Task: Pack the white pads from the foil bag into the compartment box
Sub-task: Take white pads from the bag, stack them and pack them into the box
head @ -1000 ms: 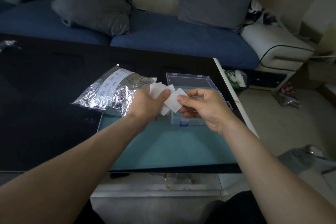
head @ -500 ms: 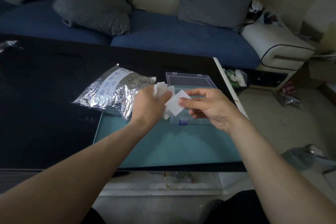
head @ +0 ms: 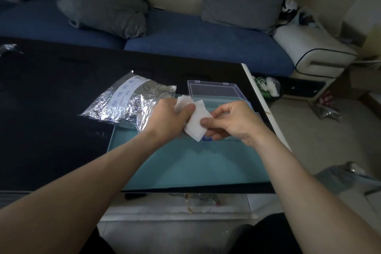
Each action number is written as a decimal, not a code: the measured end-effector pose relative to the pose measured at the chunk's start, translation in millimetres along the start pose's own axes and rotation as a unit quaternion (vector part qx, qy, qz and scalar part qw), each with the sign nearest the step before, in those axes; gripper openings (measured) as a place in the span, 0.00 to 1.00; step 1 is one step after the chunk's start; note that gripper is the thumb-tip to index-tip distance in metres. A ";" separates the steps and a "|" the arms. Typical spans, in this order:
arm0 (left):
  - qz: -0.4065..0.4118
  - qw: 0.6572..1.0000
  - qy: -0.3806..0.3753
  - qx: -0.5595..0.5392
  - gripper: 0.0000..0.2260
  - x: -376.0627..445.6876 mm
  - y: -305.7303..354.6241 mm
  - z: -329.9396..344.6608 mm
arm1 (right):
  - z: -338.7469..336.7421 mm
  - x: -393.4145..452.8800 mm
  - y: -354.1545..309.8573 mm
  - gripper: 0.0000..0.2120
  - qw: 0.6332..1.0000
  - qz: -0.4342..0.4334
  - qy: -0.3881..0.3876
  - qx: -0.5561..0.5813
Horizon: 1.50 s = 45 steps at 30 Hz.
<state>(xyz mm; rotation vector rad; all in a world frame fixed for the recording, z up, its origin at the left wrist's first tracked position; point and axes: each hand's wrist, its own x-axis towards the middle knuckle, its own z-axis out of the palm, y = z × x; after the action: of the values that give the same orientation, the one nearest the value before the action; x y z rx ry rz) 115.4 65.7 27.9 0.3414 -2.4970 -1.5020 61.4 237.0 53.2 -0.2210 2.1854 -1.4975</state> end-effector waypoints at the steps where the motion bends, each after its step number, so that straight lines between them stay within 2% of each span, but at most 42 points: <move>1: 0.007 1.000 0.002 0.015 0.12 0.1 -1.2 -0.2 | -0.4 -0.1 -0.3 0.13 1.000 -0.001 0.002 -0.002; 5: 0.024 0.995 0.014 0.100 0.14 5.5 -6.9 -4.6 | -8.3 0.3 -0.8 0.13 0.999 -0.026 0.014 -0.040; 7: 0.048 0.981 -0.031 0.187 0.12 7.9 -10.0 -8.7 | -13.0 0.4 -2.4 0.13 0.997 -0.053 0.005 -0.055; 9: 0.053 0.969 -0.101 0.220 0.11 7.2 -9.9 -11.1 | -14.7 1.1 -2.9 0.13 0.992 -0.083 -0.026 -0.090; 13: 0.025 0.967 -0.245 0.064 0.10 0.2 -7.1 -13.9 | -6.9 4.5 3.5 0.21 0.977 -0.080 -0.093 -0.173; 16: -0.002 0.965 -0.260 -0.034 0.16 0.5 -8.0 -13.4 | -4.3 8.9 6.2 0.09 0.978 -0.089 -0.085 -0.168; 18: -0.058 0.955 -0.263 -0.128 0.21 2.0 -6.8 -13.4 | -7.6 10.9 5.3 0.07 0.980 -0.106 -0.048 -0.159; 20: -0.123 0.926 -0.274 -0.228 0.24 3.1 -2.9 -15.2 | -12.5 10.3 2.9 0.07 0.990 -0.104 -0.034 -0.090; 23: -0.185 0.875 -0.294 -0.338 0.29 4.3 1.2 -17.7 | -15.6 3.9 -1.9 0.13 0.990 -0.064 -0.107 0.060; 26: -0.196 0.797 -0.379 -0.429 0.36 4.7 4.0 -17.3 | -8.5 -1.5 -3.3 0.15 0.988 -0.072 -0.130 0.048; 28: -0.181 0.759 -0.429 -0.455 0.37 4.2 6.4 -16.1 | -1.5 -0.5 -3.0 0.13 0.992 -0.090 -0.089 0.004; 30: -0.174 0.762 -0.438 -0.443 0.36 4.4 7.4 -15.2 | 3.6 3.5 -1.9 0.12 0.990 -0.129 -0.035 -0.038; 32: -0.166 0.782 -0.431 -0.418 0.33 4.0 7.1 -14.2 | 4.3 5.7 -2.4 0.10 0.984 -0.175 -0.011 -0.046; 35: -0.166 0.812 -0.409 -0.382 0.28 2.8 5.8 -13.5 | -2.8 5.1 -2.7 0.03 0.982 -0.182 -0.058 0.002; 40: -0.191 0.849 -0.398 -0.291 0.36 3.0 3.1 -11.2 | -12.0 5.8 -2.1 0.05 0.978 -0.177 -0.106 0.010; 42: -0.200 0.860 -0.405 -0.239 0.38 2.5 0.4 -9.8 | -13.2 4.8 -3.0 0.05 0.972 -0.200 -0.113 -0.047; 45: -0.213 0.856 -0.433 -0.185 0.42 -1.1 1.3 -7.1 | -10.6 3.1 -2.7 0.10 0.963 -0.200 -0.099 -0.153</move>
<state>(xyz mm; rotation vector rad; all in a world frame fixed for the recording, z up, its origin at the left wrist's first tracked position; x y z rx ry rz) 118.4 60.7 32.3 0.1654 -2.7181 -2.7745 53.3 243.6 57.8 -0.9246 2.2857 -1.2503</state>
